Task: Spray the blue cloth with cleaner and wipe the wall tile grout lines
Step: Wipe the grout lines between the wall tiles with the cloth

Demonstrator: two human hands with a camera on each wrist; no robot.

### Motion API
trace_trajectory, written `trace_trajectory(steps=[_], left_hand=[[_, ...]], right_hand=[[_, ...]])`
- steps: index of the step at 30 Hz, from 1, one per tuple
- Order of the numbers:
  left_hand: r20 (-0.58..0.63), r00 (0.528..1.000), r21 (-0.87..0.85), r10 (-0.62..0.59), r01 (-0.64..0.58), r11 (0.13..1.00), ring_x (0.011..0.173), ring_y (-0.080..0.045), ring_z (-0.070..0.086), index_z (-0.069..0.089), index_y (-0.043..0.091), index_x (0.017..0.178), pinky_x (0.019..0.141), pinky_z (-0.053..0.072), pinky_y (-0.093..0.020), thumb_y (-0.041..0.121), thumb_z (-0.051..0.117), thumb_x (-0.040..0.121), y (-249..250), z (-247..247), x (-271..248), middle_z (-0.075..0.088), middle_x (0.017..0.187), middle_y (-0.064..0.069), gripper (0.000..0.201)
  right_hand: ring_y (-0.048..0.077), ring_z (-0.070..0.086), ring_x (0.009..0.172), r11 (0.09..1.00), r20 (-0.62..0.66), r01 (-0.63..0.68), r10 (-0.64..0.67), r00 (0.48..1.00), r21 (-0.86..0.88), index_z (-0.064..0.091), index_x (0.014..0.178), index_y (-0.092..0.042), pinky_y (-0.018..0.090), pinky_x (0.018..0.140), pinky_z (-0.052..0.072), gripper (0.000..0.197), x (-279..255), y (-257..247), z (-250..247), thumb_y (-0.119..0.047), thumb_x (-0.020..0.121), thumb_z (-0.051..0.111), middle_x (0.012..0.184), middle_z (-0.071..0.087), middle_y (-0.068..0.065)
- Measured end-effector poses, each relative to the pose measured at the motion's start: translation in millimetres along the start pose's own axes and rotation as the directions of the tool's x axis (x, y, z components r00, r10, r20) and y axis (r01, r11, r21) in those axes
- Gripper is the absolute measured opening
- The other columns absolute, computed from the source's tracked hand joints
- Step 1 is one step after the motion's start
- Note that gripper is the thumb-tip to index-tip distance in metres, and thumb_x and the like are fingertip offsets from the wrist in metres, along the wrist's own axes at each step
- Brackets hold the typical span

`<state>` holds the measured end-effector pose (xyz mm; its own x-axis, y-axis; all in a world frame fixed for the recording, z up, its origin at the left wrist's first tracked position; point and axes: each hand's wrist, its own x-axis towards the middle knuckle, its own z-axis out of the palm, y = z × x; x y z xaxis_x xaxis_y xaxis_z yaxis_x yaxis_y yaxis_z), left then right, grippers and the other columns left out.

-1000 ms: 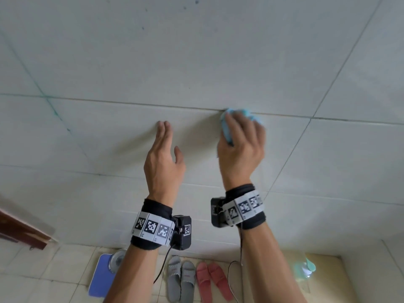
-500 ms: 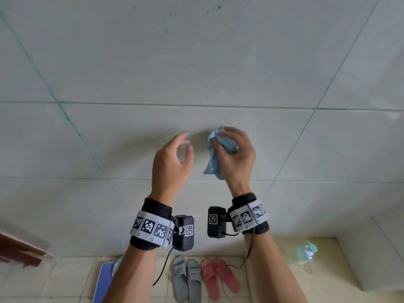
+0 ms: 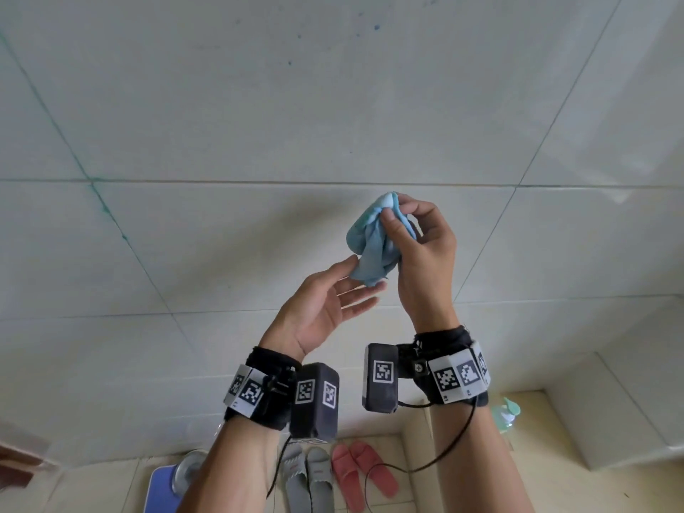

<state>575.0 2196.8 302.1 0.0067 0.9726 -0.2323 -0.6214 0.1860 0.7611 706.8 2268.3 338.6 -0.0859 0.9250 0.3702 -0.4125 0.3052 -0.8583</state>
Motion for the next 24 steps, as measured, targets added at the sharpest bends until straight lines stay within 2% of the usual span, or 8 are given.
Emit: trace_trajectory(steps=[2, 7, 9, 12, 15, 19, 21, 24], left_hand=[[-0.011, 1.000, -0.110, 0.016, -0.017, 0.994, 0.110, -0.027, 0.069, 0.067, 0.000, 0.127, 0.094, 0.060, -0.035, 0.020, 0.066, 0.095, 5, -2, 1, 0.069, 0.123, -0.019, 0.037], [-0.109, 0.994, -0.069, 0.022, -0.030, 0.997, 0.089, -0.015, 0.074, 0.071, 0.000, 0.117, 0.076, 0.061, -0.024, 0.006, 0.065, 0.097, 19, -6, 6, 0.075, 0.106, -0.012, 0.022], [-0.170, 0.985, -0.072, 0.034, -0.046, 0.996, 0.088, -0.015, 0.075, 0.072, 0.001, 0.111, 0.074, 0.061, -0.023, 0.002, 0.066, 0.094, 23, -8, 8, 0.076, 0.105, -0.012, 0.018], [-0.254, 0.962, -0.068, 0.101, -0.122, 0.990, 0.089, -0.017, 0.075, 0.072, -0.002, 0.108, 0.075, 0.062, -0.022, 0.000, 0.071, 0.085, 32, -11, 11, 0.077, 0.104, -0.014, 0.023], [-0.326, 0.918, 0.049, 0.227, -0.224, 0.973, 0.084, -0.017, 0.077, 0.073, -0.002, 0.100, 0.076, 0.061, -0.022, -0.004, 0.072, 0.087, 39, -5, 12, 0.079, 0.093, -0.013, 0.014], [-0.392, 0.824, 0.251, 0.410, -0.333, 0.909, 0.084, -0.020, 0.075, 0.074, -0.004, 0.102, 0.085, 0.062, -0.027, -0.005, 0.076, 0.087, 49, 13, 16, 0.077, 0.092, -0.016, 0.015], [-0.390, 0.809, 0.273, 0.440, -0.355, 0.894, 0.086, -0.021, 0.075, 0.074, -0.006, 0.103, 0.085, 0.062, -0.027, -0.005, 0.076, 0.087, 54, 21, 17, 0.077, 0.092, -0.016, 0.016], [-0.394, 0.801, 0.248, 0.451, -0.380, 0.891, 0.087, -0.021, 0.076, 0.076, -0.004, 0.099, 0.083, 0.061, -0.024, -0.002, 0.076, 0.088, 65, 34, 13, 0.078, 0.092, -0.016, 0.011]], right_hand=[[0.016, 0.072, 0.103, 1.000, 0.009, 0.010, -0.010, 1.000, -0.016, 0.061, 0.101, -0.001, 0.031, 0.085, 0.057, 0.013, 0, 2, -2, 0.000, 0.094, 0.073, 0.112, 0.072, 0.005], [0.019, 0.071, 0.103, 0.996, 0.023, 0.043, -0.042, 0.999, -0.083, 0.069, 0.116, -0.004, 0.034, 0.087, 0.057, 0.024, 3, 6, -12, 0.000, 0.094, 0.074, 0.115, 0.072, 0.011], [0.024, 0.072, 0.107, 0.985, 0.068, 0.074, -0.064, 0.996, -0.156, 0.073, 0.118, -0.006, 0.037, 0.089, 0.058, 0.026, 7, 7, -20, 0.000, 0.093, 0.074, 0.118, 0.074, 0.009], [0.028, 0.068, 0.116, 0.936, 0.178, 0.179, -0.128, 0.976, -0.305, 0.075, 0.117, -0.009, 0.052, 0.097, 0.057, 0.025, 13, 7, -31, -0.001, 0.093, 0.075, 0.121, 0.072, 0.008], [0.025, 0.066, 0.121, 0.877, 0.284, 0.283, -0.179, 0.942, -0.387, 0.076, 0.116, -0.009, 0.053, 0.098, 0.056, 0.025, 16, 7, -27, 0.001, 0.094, 0.074, 0.125, 0.070, 0.005], [0.015, 0.062, 0.127, 0.795, 0.395, 0.389, -0.207, 0.895, -0.466, 0.076, 0.122, -0.012, 0.042, 0.101, 0.056, 0.030, 16, 0, -4, 0.001, 0.096, 0.070, 0.134, 0.067, 0.000], [0.009, 0.058, 0.132, 0.751, 0.422, 0.430, -0.221, 0.879, -0.501, 0.074, 0.129, -0.014, 0.033, 0.106, 0.052, 0.034, 17, -8, 5, -0.001, 0.098, 0.068, 0.140, 0.064, -0.001], [0.004, 0.049, 0.141, 0.730, 0.471, 0.443, -0.187, 0.862, -0.521, 0.065, 0.141, -0.018, 0.028, 0.114, 0.045, 0.046, 24, -24, 9, -0.018, 0.097, 0.075, 0.150, 0.056, 0.000]])
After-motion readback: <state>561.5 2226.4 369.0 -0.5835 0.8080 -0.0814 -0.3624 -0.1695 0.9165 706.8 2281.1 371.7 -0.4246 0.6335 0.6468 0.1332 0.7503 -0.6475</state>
